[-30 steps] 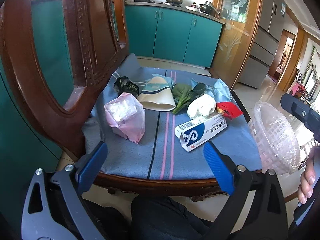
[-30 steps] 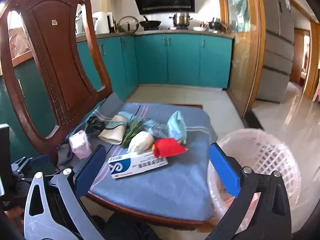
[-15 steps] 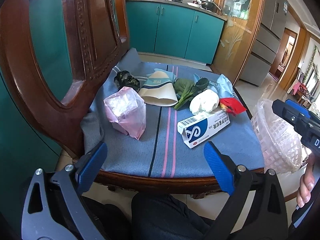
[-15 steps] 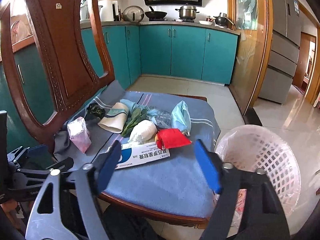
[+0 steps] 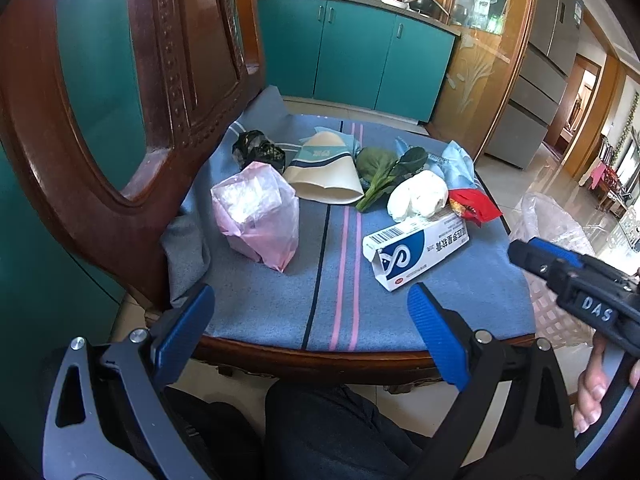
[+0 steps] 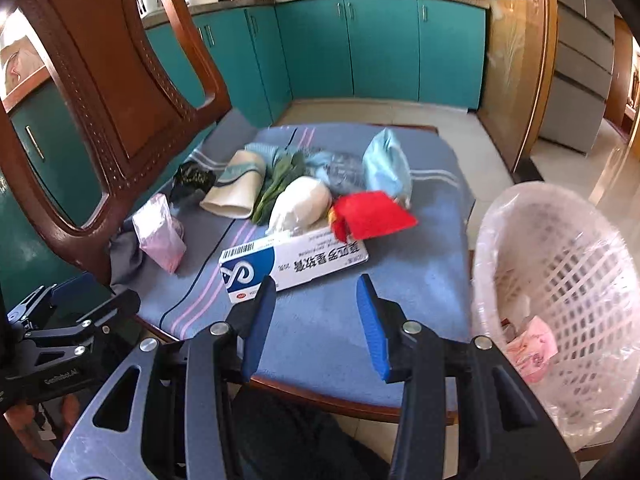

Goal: Collect trash
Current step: 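Reach the right tool to the red packet and close on it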

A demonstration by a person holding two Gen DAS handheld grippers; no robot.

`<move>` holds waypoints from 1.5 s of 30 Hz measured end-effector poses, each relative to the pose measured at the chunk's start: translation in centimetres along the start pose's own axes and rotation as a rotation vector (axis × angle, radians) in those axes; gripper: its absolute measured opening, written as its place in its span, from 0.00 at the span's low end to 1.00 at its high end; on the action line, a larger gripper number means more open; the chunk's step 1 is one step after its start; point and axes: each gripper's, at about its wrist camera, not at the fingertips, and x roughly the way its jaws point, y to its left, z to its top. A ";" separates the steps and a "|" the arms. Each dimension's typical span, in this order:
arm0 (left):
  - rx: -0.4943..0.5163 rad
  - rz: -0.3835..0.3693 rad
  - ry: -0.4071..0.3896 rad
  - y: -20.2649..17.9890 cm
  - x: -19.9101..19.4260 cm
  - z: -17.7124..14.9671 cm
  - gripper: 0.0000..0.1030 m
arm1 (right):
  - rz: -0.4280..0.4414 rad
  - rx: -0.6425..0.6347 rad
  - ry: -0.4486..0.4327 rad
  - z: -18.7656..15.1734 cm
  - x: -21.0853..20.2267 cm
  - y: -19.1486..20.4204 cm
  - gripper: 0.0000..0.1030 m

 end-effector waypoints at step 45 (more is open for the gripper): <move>-0.004 0.043 0.011 2.0 -1.7 -1.2 0.94 | -0.068 0.143 0.220 0.4 8.4 1.1 0.49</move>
